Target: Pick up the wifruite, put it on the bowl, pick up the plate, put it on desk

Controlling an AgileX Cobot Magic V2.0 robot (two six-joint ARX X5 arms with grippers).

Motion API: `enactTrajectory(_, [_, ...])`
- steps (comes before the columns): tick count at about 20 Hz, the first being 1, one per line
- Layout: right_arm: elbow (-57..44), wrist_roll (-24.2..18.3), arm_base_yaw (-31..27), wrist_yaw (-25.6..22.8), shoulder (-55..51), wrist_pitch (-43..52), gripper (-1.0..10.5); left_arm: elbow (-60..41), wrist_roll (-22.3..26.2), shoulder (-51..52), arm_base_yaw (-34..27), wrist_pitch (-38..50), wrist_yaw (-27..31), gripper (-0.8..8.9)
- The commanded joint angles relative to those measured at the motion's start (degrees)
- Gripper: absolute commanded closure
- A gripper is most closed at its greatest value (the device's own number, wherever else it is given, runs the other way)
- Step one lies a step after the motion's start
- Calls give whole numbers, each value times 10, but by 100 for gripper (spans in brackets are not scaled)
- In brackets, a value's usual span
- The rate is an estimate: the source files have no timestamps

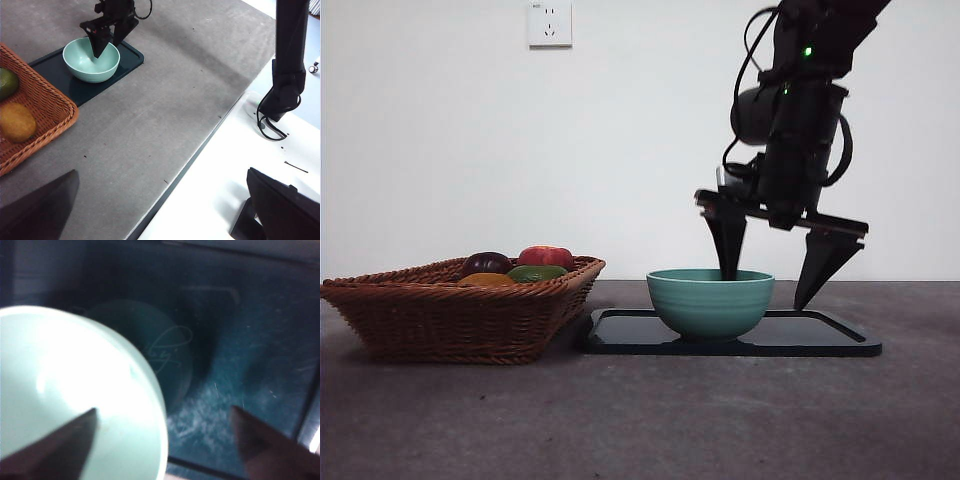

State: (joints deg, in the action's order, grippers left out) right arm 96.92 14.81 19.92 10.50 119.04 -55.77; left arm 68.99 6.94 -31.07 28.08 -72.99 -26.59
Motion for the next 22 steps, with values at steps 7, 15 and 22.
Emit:
enactTrajectory(7, [14, -3, 7, 0, 19, 9, 938, 6, 2, -2, 6, 6, -3, 157])
enactTrajectory(15, [14, -57, 10, -20, -102, -129, 938, 6, -4, -2, 10, 6, -3, 157])
enactTrajectory(22, [-39, -60, 106, -35, -260, -183, 938, 6, -5, -2, 16, 6, -3, 157])
